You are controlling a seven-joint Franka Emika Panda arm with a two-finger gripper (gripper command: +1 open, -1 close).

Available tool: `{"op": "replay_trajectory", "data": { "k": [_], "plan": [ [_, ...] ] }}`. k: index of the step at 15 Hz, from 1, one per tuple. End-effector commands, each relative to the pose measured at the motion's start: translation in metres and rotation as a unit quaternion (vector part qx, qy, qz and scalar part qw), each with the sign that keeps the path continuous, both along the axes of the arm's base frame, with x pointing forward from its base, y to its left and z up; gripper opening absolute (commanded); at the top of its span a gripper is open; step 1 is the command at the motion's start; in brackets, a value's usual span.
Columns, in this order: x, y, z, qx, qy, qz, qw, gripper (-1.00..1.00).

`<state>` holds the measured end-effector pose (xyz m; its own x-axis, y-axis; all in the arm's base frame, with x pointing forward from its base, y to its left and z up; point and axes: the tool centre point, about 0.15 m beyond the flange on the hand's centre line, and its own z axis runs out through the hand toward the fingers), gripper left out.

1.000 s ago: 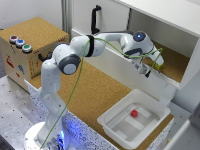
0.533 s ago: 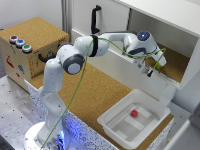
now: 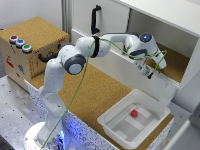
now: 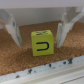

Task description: Go towards the yellow block and grasp it

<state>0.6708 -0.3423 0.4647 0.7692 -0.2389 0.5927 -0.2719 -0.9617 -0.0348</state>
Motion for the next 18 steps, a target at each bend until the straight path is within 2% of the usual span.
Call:
{"op": "replay_trajectory", "data": {
  "k": [1, 5, 9, 12, 15, 18],
  "plan": [
    [0.045, -0.013, -0.009, -0.003, 0.051, 0.014, 0.999, -1.00],
    [0.017, -0.005, 0.005, 0.008, 0.040, 0.024, 0.999, -1.00],
    [-0.038, 0.013, 0.033, 0.007, 0.004, 0.033, 0.999, -1.00],
    [-0.076, 0.035, 0.034, 0.009, 0.004, 0.034, 0.999, -1.00],
    [-0.110, 0.075, 0.035, -0.022, 0.013, 0.057, 0.998, -1.00],
    [-0.137, 0.114, 0.036, -0.051, 0.016, 0.040, 0.998, -1.00]
  ]
}}
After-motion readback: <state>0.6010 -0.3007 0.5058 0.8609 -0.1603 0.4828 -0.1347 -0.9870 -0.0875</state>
